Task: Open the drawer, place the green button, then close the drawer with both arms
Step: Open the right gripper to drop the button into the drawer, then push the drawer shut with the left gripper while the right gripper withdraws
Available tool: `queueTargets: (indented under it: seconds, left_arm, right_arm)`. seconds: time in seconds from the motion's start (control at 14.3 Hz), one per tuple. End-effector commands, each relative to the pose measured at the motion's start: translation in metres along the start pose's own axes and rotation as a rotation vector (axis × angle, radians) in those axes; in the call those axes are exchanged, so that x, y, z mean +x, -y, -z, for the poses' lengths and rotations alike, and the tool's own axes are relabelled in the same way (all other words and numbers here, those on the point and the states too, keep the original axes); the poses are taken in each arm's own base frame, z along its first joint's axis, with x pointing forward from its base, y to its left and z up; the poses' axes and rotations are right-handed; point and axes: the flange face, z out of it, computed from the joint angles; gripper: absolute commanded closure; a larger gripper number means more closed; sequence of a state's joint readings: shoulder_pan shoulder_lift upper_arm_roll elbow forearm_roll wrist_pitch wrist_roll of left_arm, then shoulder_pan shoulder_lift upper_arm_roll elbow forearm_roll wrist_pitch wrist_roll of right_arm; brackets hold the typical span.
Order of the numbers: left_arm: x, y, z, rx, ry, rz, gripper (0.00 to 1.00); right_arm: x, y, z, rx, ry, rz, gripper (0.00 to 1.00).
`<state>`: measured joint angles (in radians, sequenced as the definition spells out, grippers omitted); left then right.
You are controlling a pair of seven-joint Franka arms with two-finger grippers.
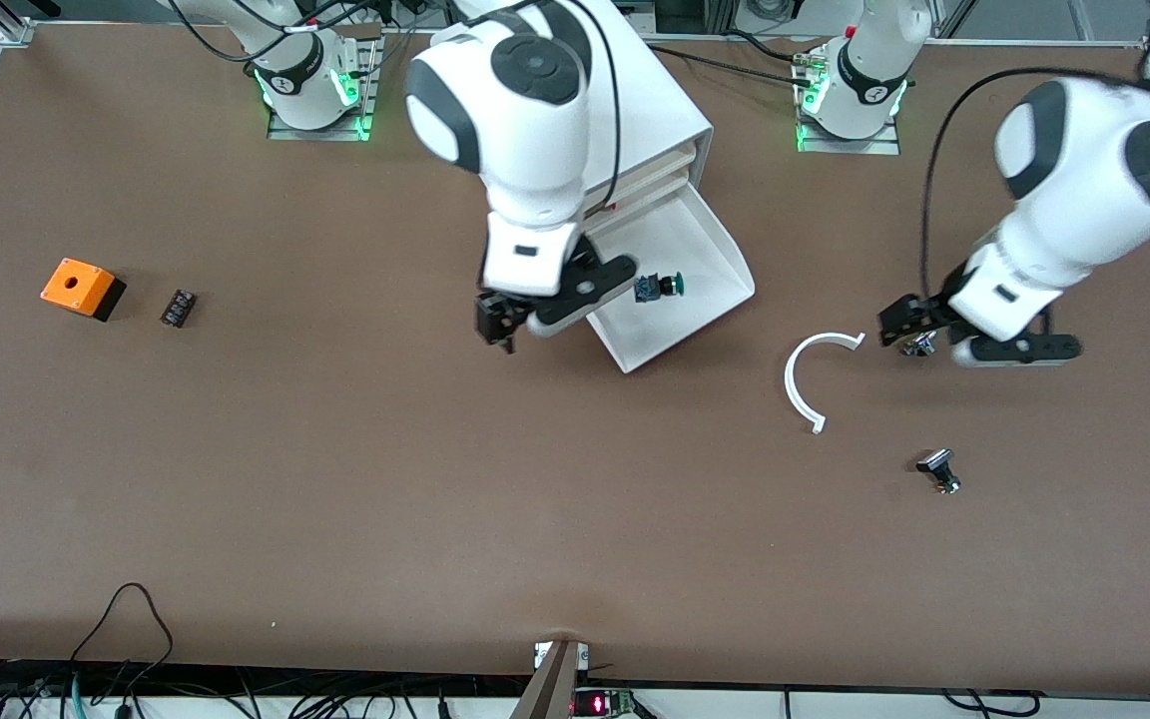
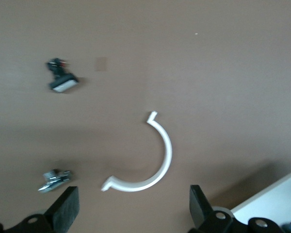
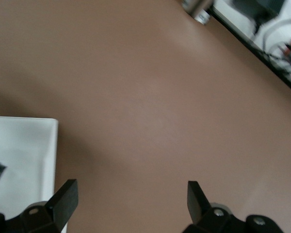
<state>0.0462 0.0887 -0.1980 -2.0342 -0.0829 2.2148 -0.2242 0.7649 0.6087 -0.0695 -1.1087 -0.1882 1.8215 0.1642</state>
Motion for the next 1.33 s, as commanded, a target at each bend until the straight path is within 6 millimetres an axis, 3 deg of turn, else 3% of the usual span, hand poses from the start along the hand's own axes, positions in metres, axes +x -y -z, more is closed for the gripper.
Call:
queueTargets:
  seconds: [0.0,0.14,0.35,0.49,0.63,0.7,0.91,1.12,1.26]
  left_arm:
    - [-0.016,-0.031,-0.045,-0.039,-0.043,0.083,0.0]
    - [-0.023,-0.045,-0.088,-0.057,-0.042,0.142,0.0]
    - [-0.029,-0.059,-0.13,-0.066,-0.007,0.235,0.0]
    - [-0.044,-0.08,-0.163,-0.058,0.047,0.303,0.0]
    - [-0.066,-0.115,-0.189,-0.088,0.102,0.413,0.0]
    - [-0.073,-0.125,-0.196,-0.093,0.103,0.412,0.0]
    - [-0.081,-0.124,-0.213,-0.078,0.137,0.425,0.0]
    - [-0.095,-0.13,-0.221,-0.061,0.159,0.456,0.0]
    - [-0.102,-0.141,-0.218,-0.062,0.171,0.481,0.0]
  right_arm:
    - [-0.014,-0.06,-0.012,-0.02,0.131,-0.136,0.0]
    - [-0.026,-0.1,-0.036,-0.055,0.222,-0.215,0.0]
    - [-0.04,-0.16,-0.059,-0.073,0.271,-0.421,0.0]
    - [-0.051,-0.202,-0.055,-0.076,0.281,-0.558,0.0]
    - [-0.075,-0.265,-0.046,-0.064,0.279,-0.69,0.0]
    - [-0.085,-0.298,-0.041,-0.063,0.271,-0.737,0.0]
    - [-0.128,-0.392,-0.017,-0.006,0.216,-0.911,0.0]
    - [-0.183,-0.435,-0.017,0.138,0.254,-1.043,0.0]
    - [-0.219,-0.46,-0.018,0.166,0.262,-0.944,0.0]
